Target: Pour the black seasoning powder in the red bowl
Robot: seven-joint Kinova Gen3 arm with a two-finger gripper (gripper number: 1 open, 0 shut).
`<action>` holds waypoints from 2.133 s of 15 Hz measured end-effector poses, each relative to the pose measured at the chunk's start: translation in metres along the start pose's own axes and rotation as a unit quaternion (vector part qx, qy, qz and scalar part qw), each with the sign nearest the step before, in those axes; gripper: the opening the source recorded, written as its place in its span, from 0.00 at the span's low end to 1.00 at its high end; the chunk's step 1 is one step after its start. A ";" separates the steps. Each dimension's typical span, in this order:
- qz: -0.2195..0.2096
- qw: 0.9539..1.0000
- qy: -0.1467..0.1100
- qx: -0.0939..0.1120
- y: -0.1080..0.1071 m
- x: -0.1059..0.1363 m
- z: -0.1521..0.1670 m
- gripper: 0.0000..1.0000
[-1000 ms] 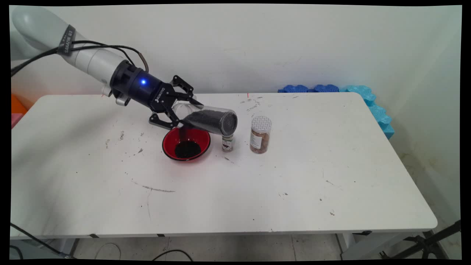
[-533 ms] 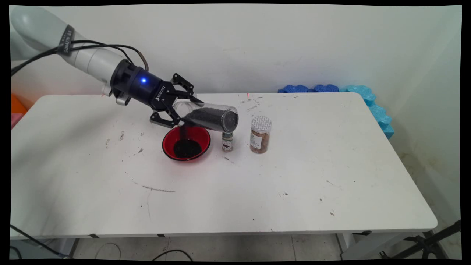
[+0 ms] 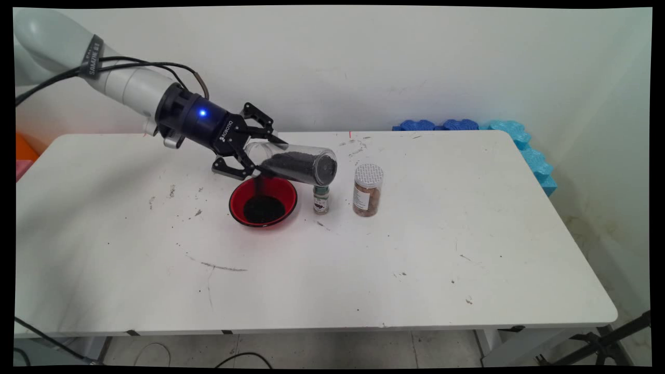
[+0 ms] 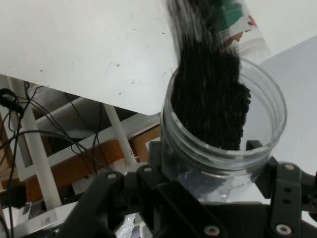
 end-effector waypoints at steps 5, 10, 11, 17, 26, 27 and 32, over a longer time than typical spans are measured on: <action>0.008 1.000 0.001 -0.001 0.000 0.000 0.000 0.00; 0.040 0.999 0.001 0.003 0.001 -0.001 -0.001 0.00; 0.051 0.999 0.001 0.004 0.001 -0.002 -0.001 0.00; 0.135 0.991 0.002 0.014 0.006 -0.012 -0.004 0.00; 0.290 0.956 0.032 0.040 0.007 -0.036 -0.018 0.00; 0.310 0.949 0.036 0.042 0.008 -0.039 -0.020 0.00; 0.429 0.901 0.050 0.046 0.008 -0.062 -0.025 0.00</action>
